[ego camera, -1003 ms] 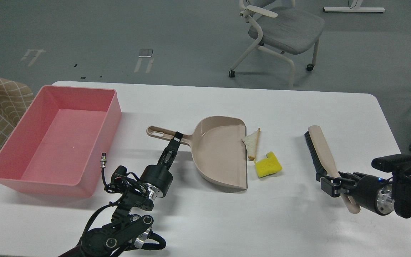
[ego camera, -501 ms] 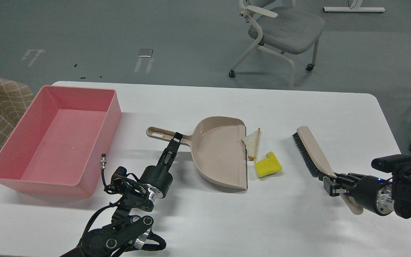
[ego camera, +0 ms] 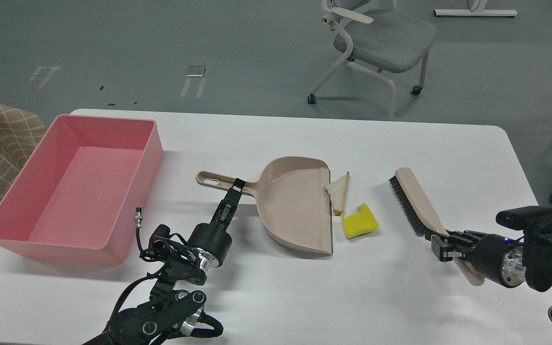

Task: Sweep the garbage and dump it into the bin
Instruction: 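Lift the brush and sweep the sponge into the dustpan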

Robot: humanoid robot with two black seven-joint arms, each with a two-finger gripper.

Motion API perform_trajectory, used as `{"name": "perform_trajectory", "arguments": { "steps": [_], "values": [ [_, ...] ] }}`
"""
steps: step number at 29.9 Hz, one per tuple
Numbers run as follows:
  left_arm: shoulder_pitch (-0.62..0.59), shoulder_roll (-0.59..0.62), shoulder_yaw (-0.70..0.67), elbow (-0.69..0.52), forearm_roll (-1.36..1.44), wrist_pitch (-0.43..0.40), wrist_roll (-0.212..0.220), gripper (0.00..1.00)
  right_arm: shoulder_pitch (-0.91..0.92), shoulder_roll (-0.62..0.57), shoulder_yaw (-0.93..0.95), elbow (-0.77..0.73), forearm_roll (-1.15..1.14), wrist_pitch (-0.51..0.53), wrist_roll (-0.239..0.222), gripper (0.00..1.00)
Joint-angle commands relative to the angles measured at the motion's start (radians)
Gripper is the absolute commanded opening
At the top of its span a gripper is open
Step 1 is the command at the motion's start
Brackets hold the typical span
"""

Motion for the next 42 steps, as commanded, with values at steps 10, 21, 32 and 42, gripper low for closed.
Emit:
{"name": "perform_trajectory", "arguments": {
  "steps": [10, 21, 32, 42],
  "values": [
    [-0.005, 0.0, 0.0, 0.0, 0.0, 0.0, 0.0, 0.18, 0.018, 0.098, 0.006, 0.003, 0.0, 0.0, -0.007, 0.21],
    [-0.005, 0.002, 0.0, -0.003, 0.0, 0.0, 0.001, 0.18, 0.072, 0.132, -0.001, -0.028, 0.0, 0.0, -0.036, 0.21],
    [-0.005, 0.005, 0.0, -0.003, 0.0, 0.0, 0.0, 0.18, 0.034, 0.134, -0.009, -0.031, 0.0, 0.0, -0.04, 0.21],
    [-0.008, 0.002, 0.0, -0.003, 0.0, 0.0, 0.0, 0.18, 0.051, 0.247, -0.059, -0.028, 0.0, 0.0, -0.091, 0.21]
  ]
}}
